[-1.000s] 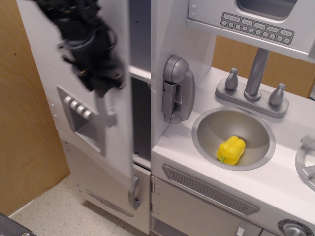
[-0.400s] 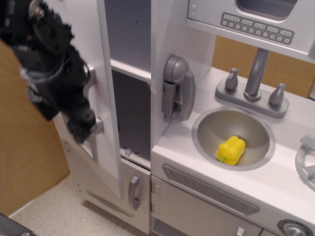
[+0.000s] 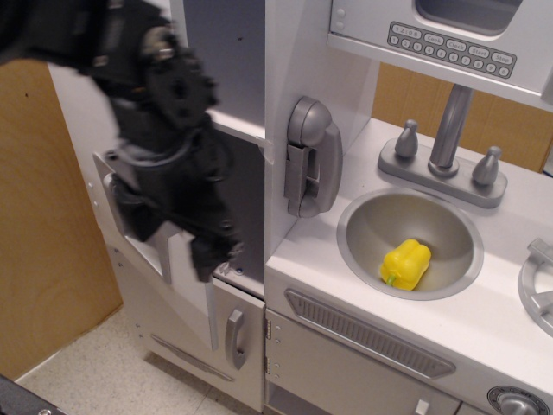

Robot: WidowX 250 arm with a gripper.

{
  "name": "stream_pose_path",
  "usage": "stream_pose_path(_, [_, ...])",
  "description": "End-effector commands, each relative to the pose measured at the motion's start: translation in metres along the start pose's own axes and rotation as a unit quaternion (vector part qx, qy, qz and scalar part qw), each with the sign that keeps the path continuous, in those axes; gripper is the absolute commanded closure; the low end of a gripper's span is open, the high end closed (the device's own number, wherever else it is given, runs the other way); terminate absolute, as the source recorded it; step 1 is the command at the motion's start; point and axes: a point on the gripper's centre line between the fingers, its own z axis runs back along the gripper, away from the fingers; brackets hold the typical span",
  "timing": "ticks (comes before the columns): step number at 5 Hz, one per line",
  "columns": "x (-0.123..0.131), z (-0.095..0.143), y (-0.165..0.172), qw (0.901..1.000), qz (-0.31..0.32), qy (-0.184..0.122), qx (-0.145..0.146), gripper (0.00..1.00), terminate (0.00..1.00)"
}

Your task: Open fridge

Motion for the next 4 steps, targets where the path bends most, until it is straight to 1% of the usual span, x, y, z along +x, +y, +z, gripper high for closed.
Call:
stream_pose_path(1, [0.049, 0.003, -0.030, 0.9994, 0.018, -0.004, -0.030, 0.00, 0.00])
stream_pose_path(2, [0.069, 0.003, -0.029, 0.9987, 0.037, -0.019, -0.028, 0.00, 0.00])
stream_pose_path(3, [0.084, 0.005, -0.018, 0.9977, 0.055, -0.028, -0.027, 0.00, 0.00])
stream_pose_path(4, [0.094, 0.010, -0.005, 0.9963, 0.069, -0.048, -0.016, 0.00, 0.00])
